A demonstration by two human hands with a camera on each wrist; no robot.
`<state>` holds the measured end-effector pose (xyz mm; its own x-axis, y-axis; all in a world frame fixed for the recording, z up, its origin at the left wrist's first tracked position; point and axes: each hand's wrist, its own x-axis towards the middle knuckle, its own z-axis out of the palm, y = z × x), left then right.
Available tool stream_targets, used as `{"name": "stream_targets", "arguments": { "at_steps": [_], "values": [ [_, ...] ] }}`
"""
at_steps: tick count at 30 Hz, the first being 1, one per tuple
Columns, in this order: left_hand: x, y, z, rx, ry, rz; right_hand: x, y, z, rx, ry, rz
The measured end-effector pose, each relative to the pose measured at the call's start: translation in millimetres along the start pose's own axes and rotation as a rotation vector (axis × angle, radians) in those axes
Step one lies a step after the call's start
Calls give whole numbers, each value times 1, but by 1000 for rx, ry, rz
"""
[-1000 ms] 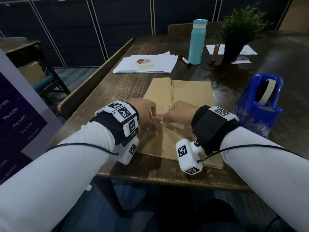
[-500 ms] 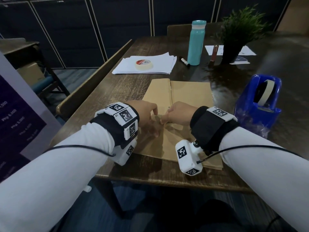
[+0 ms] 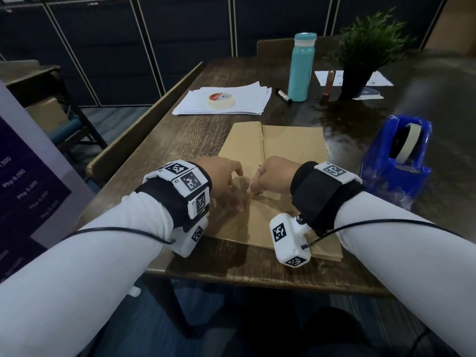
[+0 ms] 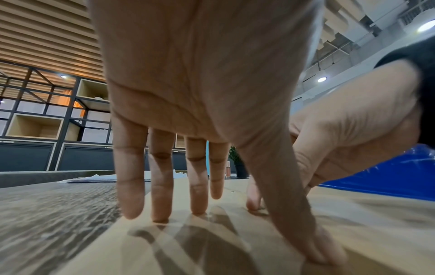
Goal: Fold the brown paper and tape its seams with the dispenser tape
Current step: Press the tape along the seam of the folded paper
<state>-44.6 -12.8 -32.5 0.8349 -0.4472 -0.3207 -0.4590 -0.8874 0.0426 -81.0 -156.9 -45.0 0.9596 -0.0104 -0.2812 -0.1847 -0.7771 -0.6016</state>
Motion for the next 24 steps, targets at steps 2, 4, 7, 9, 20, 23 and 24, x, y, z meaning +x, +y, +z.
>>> {"name": "stream_targets", "arguments": {
  "at_steps": [2,4,7,9,20,23,24],
  "values": [
    [0,0,0,0,-1,7,0,0,0,8,3,2],
    [0,0,0,-3,-3,8,0,-1,0,7,7,4],
    [0,-1,1,-7,0,11,0,-1,0,0,6,-2],
    [0,-1,2,-13,2,15,-1,-2,0,-13,8,-10],
    [2,-3,3,3,3,38,-1,-2,1,-28,6,0],
    [2,-4,3,7,7,36,0,-2,2,-41,10,-3],
    [2,-4,3,8,5,37,0,-2,3,-45,10,-3]
  ]
}}
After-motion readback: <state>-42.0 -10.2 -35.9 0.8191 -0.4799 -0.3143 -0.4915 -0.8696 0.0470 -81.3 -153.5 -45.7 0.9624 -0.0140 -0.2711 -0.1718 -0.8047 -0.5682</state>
